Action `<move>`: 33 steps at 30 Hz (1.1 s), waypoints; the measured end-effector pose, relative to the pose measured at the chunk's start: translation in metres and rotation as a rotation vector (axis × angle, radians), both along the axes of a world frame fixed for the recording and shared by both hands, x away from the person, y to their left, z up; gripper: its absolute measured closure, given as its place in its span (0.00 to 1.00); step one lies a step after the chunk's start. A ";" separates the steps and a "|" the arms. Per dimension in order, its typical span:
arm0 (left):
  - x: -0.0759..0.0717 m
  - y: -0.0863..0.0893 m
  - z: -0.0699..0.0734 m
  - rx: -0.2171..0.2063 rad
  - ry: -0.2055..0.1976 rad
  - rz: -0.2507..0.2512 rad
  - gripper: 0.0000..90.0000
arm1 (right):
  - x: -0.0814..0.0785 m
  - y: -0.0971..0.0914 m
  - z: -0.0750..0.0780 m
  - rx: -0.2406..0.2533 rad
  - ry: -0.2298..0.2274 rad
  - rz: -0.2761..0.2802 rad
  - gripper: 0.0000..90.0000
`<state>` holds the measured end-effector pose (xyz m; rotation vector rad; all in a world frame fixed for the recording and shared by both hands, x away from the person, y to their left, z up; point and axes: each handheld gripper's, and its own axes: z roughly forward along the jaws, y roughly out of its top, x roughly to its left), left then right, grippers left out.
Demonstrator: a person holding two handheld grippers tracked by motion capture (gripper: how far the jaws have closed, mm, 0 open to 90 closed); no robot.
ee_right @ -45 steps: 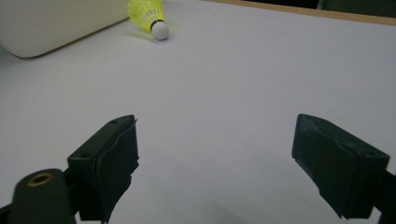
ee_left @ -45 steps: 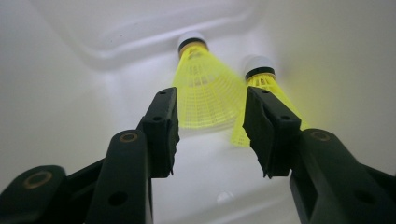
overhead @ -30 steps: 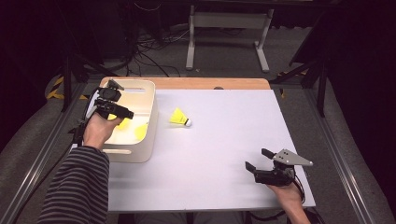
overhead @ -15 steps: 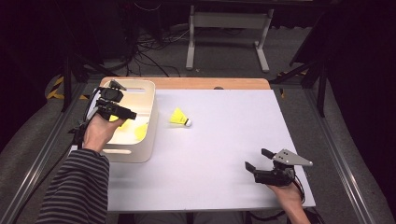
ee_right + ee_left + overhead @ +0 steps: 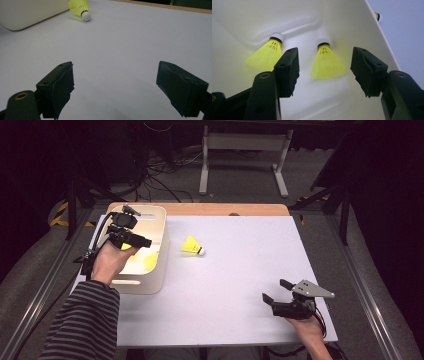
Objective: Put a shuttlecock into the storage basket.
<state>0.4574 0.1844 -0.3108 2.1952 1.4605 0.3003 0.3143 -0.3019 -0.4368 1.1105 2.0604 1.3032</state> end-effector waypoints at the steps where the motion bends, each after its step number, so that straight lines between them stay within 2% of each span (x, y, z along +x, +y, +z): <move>1: 0.000 -0.001 0.001 0.001 0.000 -0.004 0.45 | 0.000 0.000 0.000 0.000 0.000 0.000 0.17; 33: -0.006 -0.025 0.014 -0.032 -0.017 -0.055 0.46 | 0.000 -0.001 0.000 0.002 -0.005 0.000 0.17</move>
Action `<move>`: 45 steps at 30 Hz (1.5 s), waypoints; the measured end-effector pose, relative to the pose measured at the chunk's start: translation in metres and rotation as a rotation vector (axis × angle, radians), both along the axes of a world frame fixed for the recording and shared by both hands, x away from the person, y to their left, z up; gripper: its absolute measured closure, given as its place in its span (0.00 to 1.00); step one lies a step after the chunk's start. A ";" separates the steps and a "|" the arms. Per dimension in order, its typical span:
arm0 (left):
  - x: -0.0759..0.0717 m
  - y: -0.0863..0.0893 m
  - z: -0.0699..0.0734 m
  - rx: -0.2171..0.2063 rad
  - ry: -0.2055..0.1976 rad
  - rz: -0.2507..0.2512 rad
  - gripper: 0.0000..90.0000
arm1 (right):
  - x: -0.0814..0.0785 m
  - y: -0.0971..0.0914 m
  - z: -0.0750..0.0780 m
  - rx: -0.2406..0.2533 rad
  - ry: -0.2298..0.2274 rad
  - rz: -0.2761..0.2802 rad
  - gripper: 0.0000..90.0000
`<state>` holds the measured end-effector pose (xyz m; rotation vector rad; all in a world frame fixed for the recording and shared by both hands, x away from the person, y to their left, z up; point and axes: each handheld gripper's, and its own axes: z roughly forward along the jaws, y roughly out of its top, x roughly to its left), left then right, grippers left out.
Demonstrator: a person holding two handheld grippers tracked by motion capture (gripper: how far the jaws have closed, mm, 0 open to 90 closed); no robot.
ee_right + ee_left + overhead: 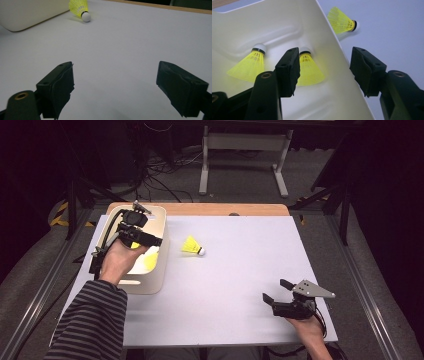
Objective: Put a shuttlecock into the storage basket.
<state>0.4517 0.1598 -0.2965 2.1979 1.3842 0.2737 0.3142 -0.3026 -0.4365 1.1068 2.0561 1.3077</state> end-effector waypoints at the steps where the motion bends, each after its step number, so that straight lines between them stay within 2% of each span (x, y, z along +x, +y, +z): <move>1: 0.000 0.000 0.001 -0.002 -0.002 -0.004 0.46 | 0.000 0.000 0.000 0.000 0.002 -0.001 0.17; 13: -0.001 -0.011 0.006 -0.016 -0.016 -0.027 0.46 | 0.000 0.000 0.000 0.000 -0.001 0.000 0.17; 28: -0.001 -0.041 0.007 -0.024 -0.017 -0.093 0.46 | 0.000 0.000 0.000 0.002 0.001 -0.003 0.17; 36: -0.002 -0.055 0.005 -0.011 -0.008 -0.131 0.46 | 0.001 0.000 0.000 0.001 0.005 -0.005 0.16; 45: -0.002 -0.063 0.004 -0.004 -0.003 -0.139 0.45 | 0.001 0.001 0.000 -0.003 0.005 -0.005 0.17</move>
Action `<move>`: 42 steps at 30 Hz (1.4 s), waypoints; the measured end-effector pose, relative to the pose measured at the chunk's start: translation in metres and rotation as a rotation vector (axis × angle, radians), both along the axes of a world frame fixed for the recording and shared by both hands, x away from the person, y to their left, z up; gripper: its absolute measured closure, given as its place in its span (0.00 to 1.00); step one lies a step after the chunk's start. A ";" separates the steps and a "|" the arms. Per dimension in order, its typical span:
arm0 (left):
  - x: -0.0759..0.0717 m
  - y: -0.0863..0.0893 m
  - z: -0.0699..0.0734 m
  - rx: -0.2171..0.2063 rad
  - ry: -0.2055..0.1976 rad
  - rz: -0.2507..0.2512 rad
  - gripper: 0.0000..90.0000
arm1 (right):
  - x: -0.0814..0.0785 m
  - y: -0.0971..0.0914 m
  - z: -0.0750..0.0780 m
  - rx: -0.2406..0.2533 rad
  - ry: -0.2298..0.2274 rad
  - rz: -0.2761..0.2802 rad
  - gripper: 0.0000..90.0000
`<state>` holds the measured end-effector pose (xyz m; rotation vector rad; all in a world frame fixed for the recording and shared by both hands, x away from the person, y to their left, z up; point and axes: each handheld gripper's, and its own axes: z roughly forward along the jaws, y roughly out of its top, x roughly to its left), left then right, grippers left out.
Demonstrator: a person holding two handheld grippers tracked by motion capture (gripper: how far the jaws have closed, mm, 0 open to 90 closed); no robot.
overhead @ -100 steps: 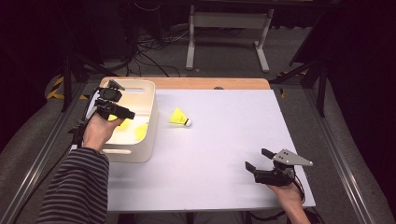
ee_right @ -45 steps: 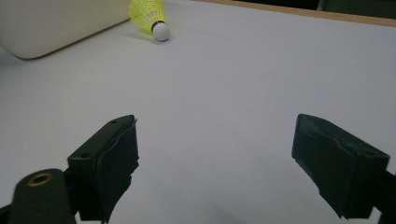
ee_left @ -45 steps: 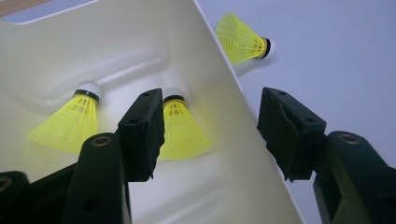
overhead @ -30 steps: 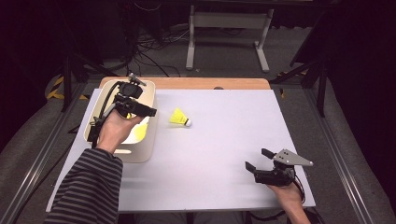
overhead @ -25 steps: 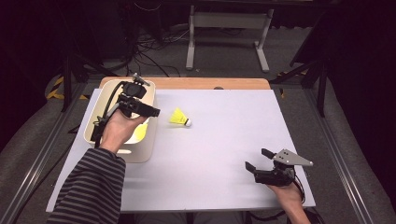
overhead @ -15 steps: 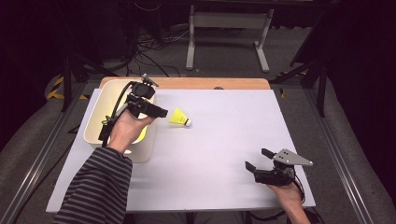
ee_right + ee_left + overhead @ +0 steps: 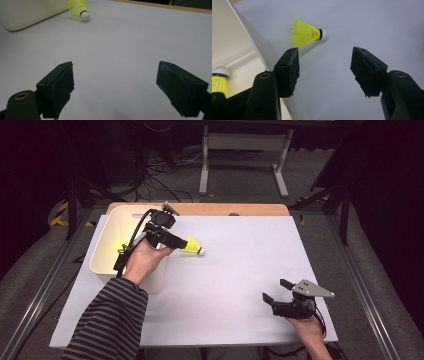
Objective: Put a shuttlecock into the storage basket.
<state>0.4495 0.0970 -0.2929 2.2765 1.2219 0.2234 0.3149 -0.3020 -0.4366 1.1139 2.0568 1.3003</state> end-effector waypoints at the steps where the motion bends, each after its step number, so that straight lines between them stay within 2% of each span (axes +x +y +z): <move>1: 0.000 -0.001 0.000 0.000 0.001 -0.003 0.45 | 0.000 0.000 0.000 0.001 0.000 -0.001 0.17; 19: -0.001 -0.021 -0.006 0.011 0.003 -0.029 0.44 | 0.000 -0.001 0.000 0.002 -0.004 0.004 0.17; 33: 0.000 -0.044 -0.017 0.020 0.014 -0.047 0.44 | -0.001 -0.001 0.001 0.006 -0.005 0.010 0.17; 42: 0.006 -0.053 -0.024 0.033 0.035 -0.036 0.43 | -0.001 -0.001 0.001 0.007 -0.005 0.012 0.17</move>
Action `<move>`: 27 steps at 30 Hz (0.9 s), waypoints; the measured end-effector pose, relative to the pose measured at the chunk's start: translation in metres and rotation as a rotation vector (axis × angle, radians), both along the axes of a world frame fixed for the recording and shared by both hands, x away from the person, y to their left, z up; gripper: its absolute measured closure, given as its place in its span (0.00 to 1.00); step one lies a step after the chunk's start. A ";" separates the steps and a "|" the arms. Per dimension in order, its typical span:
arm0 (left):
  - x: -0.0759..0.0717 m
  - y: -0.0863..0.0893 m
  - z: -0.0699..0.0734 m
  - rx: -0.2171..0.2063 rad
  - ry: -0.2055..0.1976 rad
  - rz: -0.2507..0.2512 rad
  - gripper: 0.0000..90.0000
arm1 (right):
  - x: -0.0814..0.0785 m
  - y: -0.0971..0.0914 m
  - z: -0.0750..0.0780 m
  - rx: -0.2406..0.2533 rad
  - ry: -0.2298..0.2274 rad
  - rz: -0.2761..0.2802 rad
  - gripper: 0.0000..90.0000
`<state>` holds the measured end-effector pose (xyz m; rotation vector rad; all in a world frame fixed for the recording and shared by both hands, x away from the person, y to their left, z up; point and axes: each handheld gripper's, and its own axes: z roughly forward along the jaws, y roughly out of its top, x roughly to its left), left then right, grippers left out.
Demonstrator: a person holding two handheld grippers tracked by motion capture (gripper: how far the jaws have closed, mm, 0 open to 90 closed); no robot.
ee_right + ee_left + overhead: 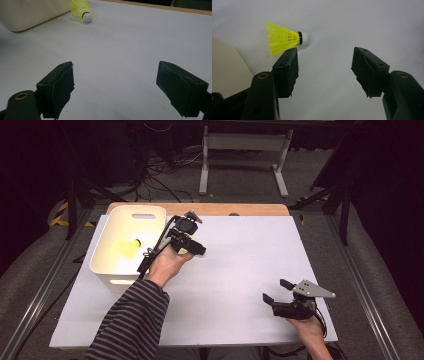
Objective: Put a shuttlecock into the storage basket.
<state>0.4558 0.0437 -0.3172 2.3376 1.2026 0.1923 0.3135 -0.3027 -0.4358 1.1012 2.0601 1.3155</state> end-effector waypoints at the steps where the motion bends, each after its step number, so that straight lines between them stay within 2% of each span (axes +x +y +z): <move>1: 0.001 -0.001 -0.001 0.003 0.000 0.003 0.43 | 0.000 0.000 0.000 0.000 0.000 0.000 0.17; 10: 0.010 -0.005 -0.008 0.005 0.021 0.025 0.43 | 0.000 0.000 0.000 0.000 0.000 0.001 0.17; 21: 0.026 -0.008 -0.021 0.011 0.061 0.077 0.43 | 0.001 0.000 0.000 0.000 0.000 0.002 0.17; 27: 0.035 -0.007 -0.027 0.016 0.066 0.101 0.43 | 0.001 0.000 0.000 0.000 0.002 0.001 0.17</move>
